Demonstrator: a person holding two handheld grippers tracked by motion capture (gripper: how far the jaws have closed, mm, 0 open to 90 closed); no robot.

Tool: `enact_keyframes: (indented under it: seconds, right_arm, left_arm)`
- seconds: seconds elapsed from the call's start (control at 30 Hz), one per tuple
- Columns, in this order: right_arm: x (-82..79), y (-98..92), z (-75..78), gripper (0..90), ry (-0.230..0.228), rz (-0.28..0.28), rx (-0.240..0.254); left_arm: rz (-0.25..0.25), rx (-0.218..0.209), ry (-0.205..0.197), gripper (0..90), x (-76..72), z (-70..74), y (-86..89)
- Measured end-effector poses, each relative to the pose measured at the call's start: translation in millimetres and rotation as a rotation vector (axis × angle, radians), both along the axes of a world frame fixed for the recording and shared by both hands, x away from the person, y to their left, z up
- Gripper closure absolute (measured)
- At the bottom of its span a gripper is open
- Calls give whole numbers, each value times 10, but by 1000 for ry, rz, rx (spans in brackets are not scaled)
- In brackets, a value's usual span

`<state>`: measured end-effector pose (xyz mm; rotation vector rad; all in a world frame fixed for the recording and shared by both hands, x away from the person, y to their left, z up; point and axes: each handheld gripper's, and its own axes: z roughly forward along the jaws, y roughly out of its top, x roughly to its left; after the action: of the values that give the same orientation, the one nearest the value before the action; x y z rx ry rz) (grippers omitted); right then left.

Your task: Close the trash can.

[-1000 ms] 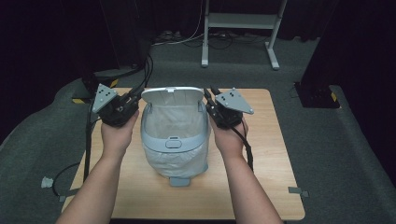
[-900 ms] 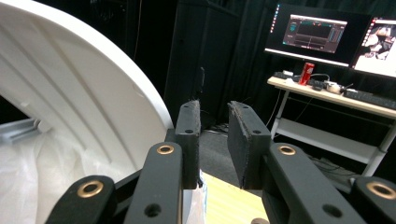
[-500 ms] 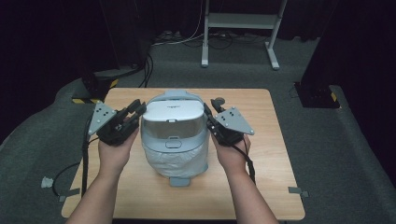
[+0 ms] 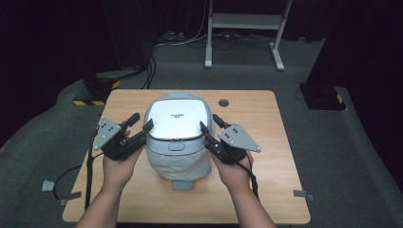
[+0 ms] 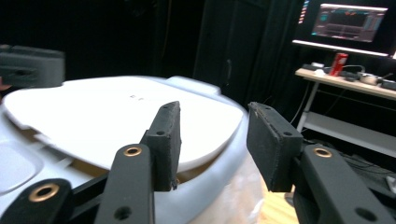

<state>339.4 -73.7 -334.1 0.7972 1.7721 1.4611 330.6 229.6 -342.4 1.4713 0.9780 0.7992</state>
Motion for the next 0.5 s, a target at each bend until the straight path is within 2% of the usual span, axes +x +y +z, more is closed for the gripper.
enact_keyframes:
  seconds: [0.07,0.17,0.2,0.23,0.33,0.4,0.43,0.5]
  right_arm:
    - [-22,36,-26,527,12,10,-20]
    - [-37,23,-44,534,19,28,0]
    - [-38,23,-47,542,27,33,1]
    - [-28,32,-56,565,45,41,-25]
    - [-43,36,-100,566,27,41,3]
    - [-50,51,-59,543,27,32,-27]
    - [-55,58,-30,517,26,22,-39]
    - [-71,26,6,480,14,13,-17]
  left_arm:
    - [-6,4,5,432,-3,-11,11]
    - [-13,4,18,431,-2,-7,27]
    - [-12,25,28,432,0,-12,16]
    - [-7,26,16,437,-9,-24,7]
    - [-3,32,8,442,-27,-17,5]
    - [0,38,25,431,-26,30,29]
    - [8,43,16,402,-31,41,45]
    - [29,37,-4,385,-46,56,107]
